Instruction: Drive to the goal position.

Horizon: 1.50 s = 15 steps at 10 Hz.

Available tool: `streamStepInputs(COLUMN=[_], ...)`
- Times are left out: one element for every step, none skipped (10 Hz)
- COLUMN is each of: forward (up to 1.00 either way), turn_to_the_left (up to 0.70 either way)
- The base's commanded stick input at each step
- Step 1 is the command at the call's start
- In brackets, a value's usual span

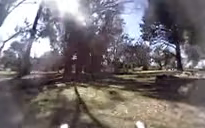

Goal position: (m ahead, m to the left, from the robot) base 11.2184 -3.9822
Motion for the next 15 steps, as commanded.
streamStepInputs(forward=[0.70, 0.70, 0.70, 0.70, 0.70, 0.70, 0.70, 0.70, 0.70, 0.70, 0.70, 0.70, 0.70, 0.70, 0.70], turn_to_the_left=[-0.27, -0.27, -0.27, -0.27, -0.27, -0.27, 0.00, 0.00, 0.00, 0.00, -0.06, -0.21, -0.27, -0.27, 0.00])
